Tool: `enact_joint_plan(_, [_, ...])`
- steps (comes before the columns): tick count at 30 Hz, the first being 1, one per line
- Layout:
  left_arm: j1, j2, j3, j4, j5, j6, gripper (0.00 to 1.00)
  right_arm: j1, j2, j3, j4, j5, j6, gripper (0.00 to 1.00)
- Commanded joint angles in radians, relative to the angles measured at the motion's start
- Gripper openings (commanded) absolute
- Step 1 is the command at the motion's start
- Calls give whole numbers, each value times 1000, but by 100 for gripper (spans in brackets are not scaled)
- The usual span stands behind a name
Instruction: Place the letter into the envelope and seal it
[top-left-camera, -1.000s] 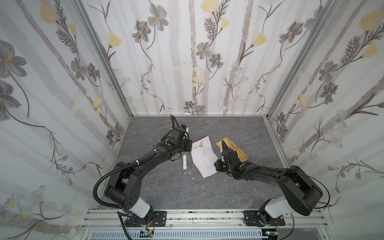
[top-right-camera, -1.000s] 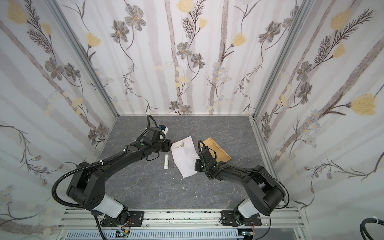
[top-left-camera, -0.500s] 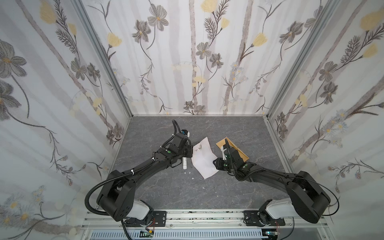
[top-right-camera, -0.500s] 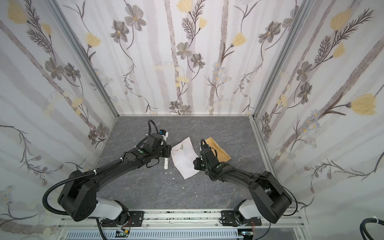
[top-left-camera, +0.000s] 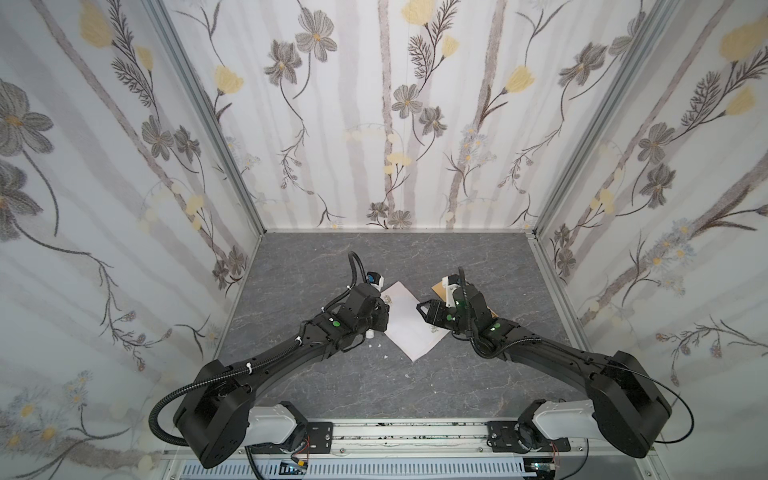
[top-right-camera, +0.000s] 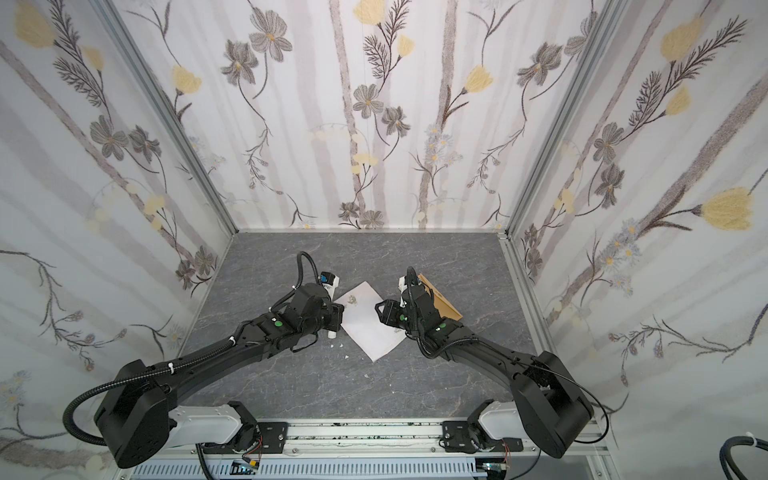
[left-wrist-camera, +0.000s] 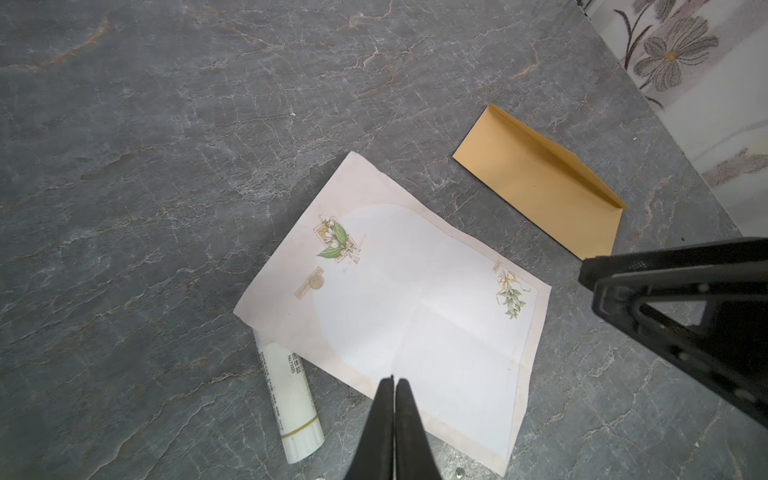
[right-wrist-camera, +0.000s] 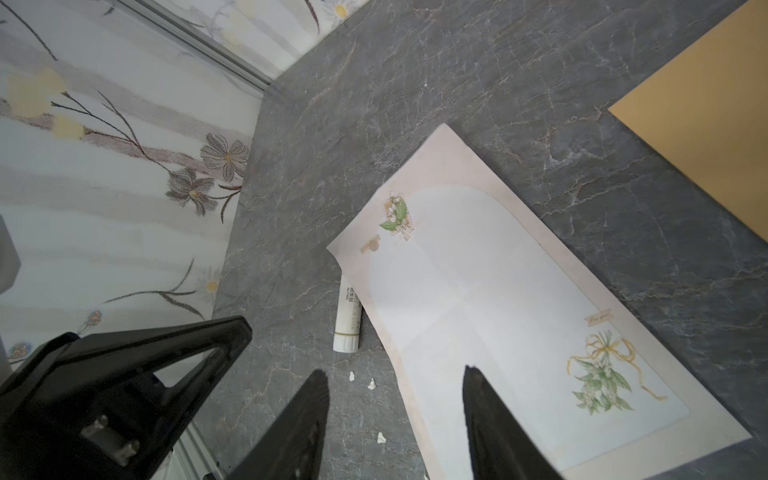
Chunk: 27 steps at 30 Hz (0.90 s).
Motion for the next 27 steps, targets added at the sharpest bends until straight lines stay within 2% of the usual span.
enact_joint_plan(1, [-2, -7, -17, 30, -80, -50, 13, 0, 17, 8, 38, 19, 27, 54])
enact_joint_plan(2, [1, 3, -14, 31, -103, -47, 29, 0, 23, 2, 34, 24, 25, 55])
enact_joint_plan(5, [42, 70, 31, 22, -86, -59, 59, 0, 35, -30, 26, 23, 16, 55])
enact_joint_plan(8, [137, 141, 45, 21, -19, -133, 70, -4, 38, -65, 32, 19, 4, 55])
enact_joint_plan(11, [220, 202, 66, 24, 58, -154, 73, -10, 41, -83, 36, 16, -13, 55])
enact_joint_plan(14, [252, 244, 103, 28, 101, -135, 80, -21, 47, -95, 50, 6, -21, 55])
enact_joint_plan(16, [276, 275, 119, 29, 139, -128, 80, -28, 55, -97, 59, 1, -24, 55])
enact_joint_plan(20, [304, 330, 129, 47, 233, -132, 72, -38, 83, -98, 80, -13, -26, 54])
enact_joint_plan(26, [305, 356, 123, 59, 291, -135, 61, -47, 142, -111, 99, -26, -28, 52])
enact_joint_plan(27, [305, 360, 123, 63, 309, -135, 56, -48, 147, -112, 102, -27, -28, 52])
